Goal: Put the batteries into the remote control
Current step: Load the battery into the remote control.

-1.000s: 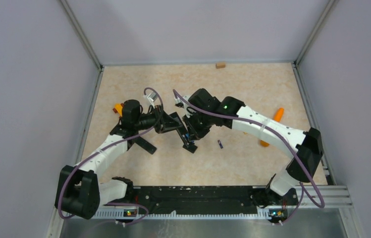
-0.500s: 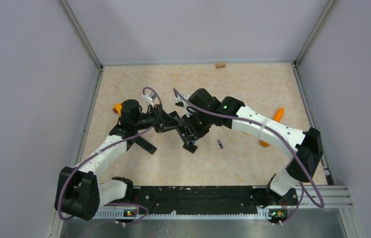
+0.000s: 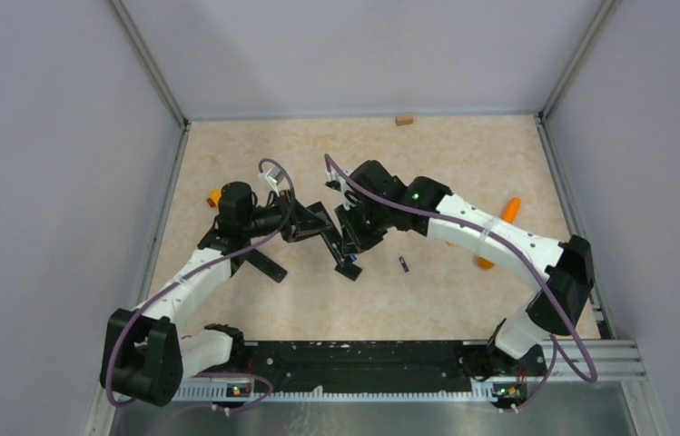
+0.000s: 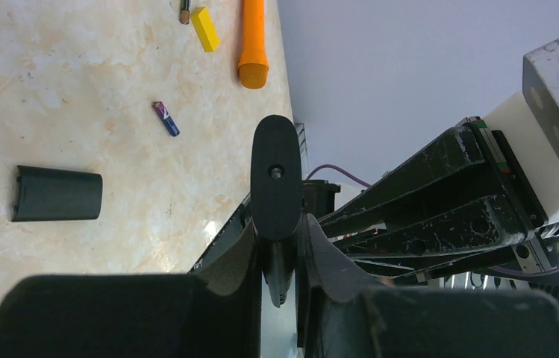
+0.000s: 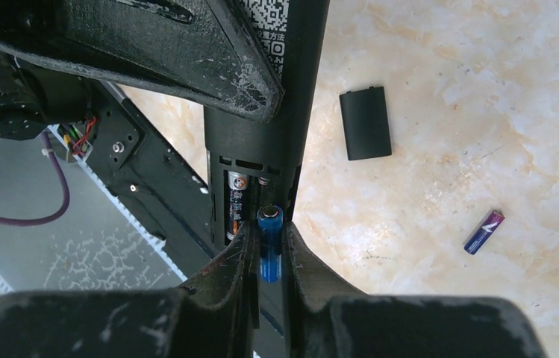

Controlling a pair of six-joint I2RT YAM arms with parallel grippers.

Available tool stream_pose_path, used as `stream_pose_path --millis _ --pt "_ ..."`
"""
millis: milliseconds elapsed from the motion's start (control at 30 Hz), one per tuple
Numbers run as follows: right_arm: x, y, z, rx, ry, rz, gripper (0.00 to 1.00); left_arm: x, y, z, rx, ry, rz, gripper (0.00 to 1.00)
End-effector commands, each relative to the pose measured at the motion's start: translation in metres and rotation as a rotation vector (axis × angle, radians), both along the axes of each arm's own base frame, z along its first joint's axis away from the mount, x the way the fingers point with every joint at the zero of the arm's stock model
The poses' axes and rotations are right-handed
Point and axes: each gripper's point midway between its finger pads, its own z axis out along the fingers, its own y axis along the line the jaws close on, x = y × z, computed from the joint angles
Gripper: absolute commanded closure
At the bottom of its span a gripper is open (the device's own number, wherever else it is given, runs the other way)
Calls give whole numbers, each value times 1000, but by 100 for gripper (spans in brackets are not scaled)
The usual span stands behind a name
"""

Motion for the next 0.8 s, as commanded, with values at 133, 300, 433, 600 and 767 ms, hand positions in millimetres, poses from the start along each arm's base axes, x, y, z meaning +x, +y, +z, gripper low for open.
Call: stream_pose_path --millis 133,300,433,600,767 --pt "2 19 54 184 -60 -17 92 6 2 12 -7 -100 24 100" --pt "2 17 56 175 -56 -28 91 9 4 8 8 -110 47 100" --pt "3 16 50 151 -50 -33 90 10 4 11 -2 -113 48 100" --pt "7 14 39 114 -49 -44 86 8 3 15 -11 -115 40 100" --pt "13 14 34 99 -65 -67 82 4 1 19 -48 -86 20 100"
